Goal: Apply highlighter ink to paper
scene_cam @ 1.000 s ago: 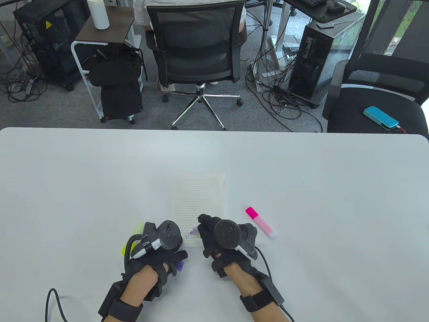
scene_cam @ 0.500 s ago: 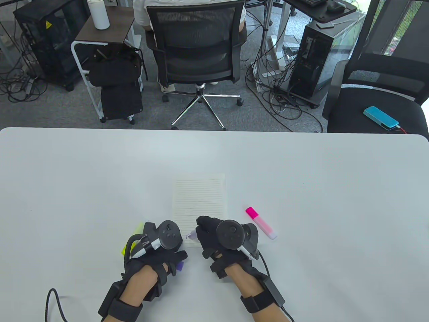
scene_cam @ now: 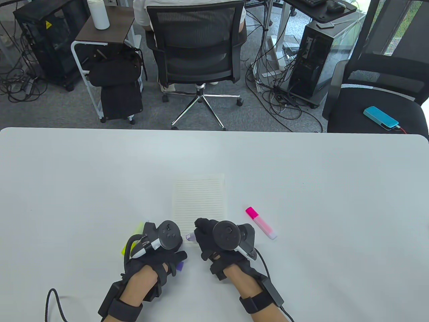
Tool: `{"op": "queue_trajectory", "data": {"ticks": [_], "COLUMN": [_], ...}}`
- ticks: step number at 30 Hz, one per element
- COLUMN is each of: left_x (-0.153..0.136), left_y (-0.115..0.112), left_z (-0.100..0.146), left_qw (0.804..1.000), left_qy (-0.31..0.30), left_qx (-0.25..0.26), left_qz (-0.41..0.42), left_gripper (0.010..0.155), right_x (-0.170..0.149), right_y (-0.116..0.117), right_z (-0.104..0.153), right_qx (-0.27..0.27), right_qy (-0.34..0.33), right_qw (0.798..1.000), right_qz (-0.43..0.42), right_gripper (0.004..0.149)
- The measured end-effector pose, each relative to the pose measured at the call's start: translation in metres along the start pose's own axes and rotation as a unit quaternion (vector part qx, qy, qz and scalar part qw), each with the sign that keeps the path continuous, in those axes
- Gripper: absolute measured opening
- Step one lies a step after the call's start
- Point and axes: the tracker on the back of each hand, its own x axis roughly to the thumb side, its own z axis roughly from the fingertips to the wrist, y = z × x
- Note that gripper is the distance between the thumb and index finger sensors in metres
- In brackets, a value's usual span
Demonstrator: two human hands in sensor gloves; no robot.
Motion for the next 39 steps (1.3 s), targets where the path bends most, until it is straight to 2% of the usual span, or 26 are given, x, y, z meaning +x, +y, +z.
{"op": "queue_trajectory", "data": {"ticks": [9, 13, 21, 26, 30, 35, 39], "left_x": [0.0000, 0.0001, 0.0001, 0.0001, 0.0001, 0.0001, 0.0004], "left_y": [-0.0001, -0.0001, -0.0001, -0.0001, -0.0001, -0.0003, -0.0004], "left_z": [-0.0002, -0.0001, -0.0001, -0.0001, -0.0001, 0.0000, 0.0000], "left_qw": [1.000, 1.000, 1.000, 1.000, 1.000, 1.000, 1.000], "left_qy": [0.000, 0.000, 0.000, 0.000, 0.000, 0.001, 0.001], "left_qx": [-0.001, -0.001, -0.001, -0.001, -0.001, -0.003, -0.003], "left_qz": [0.000, -0.001, -0.001, -0.001, -0.001, -0.001, -0.003], "left_gripper": [0.066, 0.066, 0.066, 0.066, 0.066, 0.066, 0.066], "right_x": [-0.0023, -0.0025, 0.0002, -0.0014, -0.0016, -0.0009, -0.0023], "right_y": [-0.0020, -0.0021, 0.0064, 0.0025, 0.0065, 0.0022, 0.0048], "right_z": [0.0005, 0.0008, 0.0007, 0.0007, 0.0011, 0.0006, 0.0009], "right_qx": [-0.009, -0.016, 0.006, -0.006, 0.007, -0.008, 0.001], "right_qy": [0.008, 0.008, 0.003, 0.015, 0.008, 0.022, 0.020], "right_qw": [1.000, 0.999, 1.000, 1.000, 1.000, 1.000, 1.000], "right_qz": [0.003, -0.032, -0.015, 0.005, -0.023, 0.012, -0.022], "right_gripper": [0.034, 0.035, 0.036, 0.035, 0.036, 0.035, 0.036]}}
